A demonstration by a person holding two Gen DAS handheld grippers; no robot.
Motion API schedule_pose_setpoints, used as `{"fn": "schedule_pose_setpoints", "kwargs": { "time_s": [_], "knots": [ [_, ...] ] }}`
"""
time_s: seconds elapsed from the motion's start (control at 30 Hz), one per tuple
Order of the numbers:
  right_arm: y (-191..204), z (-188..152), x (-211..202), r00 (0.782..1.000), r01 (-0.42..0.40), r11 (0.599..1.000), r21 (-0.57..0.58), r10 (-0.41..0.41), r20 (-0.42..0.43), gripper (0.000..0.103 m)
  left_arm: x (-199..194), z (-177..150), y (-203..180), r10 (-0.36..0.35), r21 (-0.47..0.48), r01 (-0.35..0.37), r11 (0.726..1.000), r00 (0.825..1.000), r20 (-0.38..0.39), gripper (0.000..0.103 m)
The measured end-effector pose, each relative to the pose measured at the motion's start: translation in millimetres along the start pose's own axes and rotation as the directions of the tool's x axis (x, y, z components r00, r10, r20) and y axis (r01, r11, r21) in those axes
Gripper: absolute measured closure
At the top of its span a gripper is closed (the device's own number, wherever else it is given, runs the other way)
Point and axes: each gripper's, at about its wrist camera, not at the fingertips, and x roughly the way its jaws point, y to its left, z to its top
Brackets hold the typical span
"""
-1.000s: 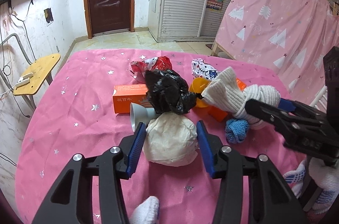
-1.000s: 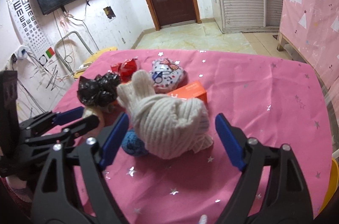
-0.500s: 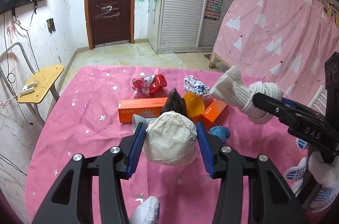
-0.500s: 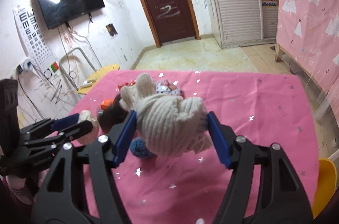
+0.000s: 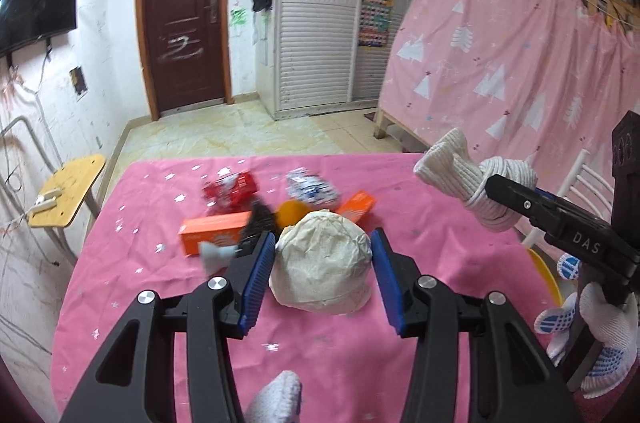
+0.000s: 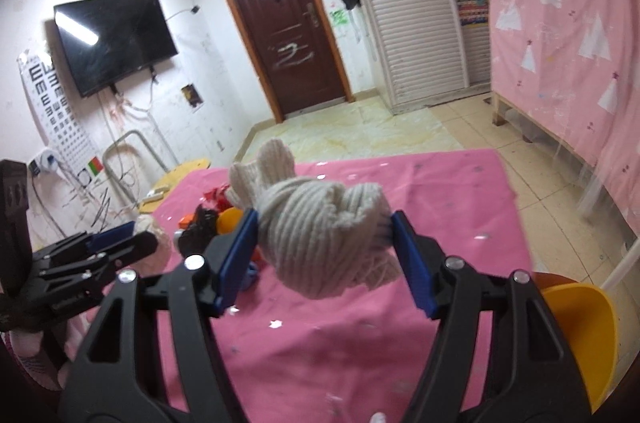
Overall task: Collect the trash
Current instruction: 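Carry both items to the yellow bucket and open both tools to drop them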
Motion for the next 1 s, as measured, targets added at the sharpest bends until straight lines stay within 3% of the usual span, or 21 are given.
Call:
{"fn": "schedule_pose_setpoints", "kwargs": {
  "time_s": [0.23,0.37,0.67,0.87,1.0],
  "knots": [
    [-57.3,-6.7,-47.6,0.992,0.101,0.991,0.085,-0.107,0.061,0.038,1.7,9.4,-55.8,-0.073,0.079,0.072,0.994,0.997,0.004,0.062],
    [-94.9,-15.0,-76.3,0.978,0.180,0.974,0.141,-0.193,0.084,0.038,6.7,12.5,-90.7,-0.123,0.123,0.123,0.985,0.992,-0.008,0.062],
    [-153.4,-38.0,-100.7,0.948,0.294,0.932,0.214,-0.313,0.061,0.037,17.4,14.6,-156.9,-0.215,0.195,0.222,0.955,0.975,-0.056,0.062],
    [-175.5,-49.6,-99.2,0.950,0.293,0.922,0.251,-0.310,0.030,0.031,25.2,16.3,-197.0,-0.252,0.233,0.263,0.936,0.965,-0.075,0.062],
    [-185.2,-50.3,-110.2,0.944,0.292,0.910,0.294,-0.323,0.063,0.031,37.1,15.8,-222.3,-0.295,0.236,0.315,0.919,0.948,-0.117,0.062]
  ]
}}
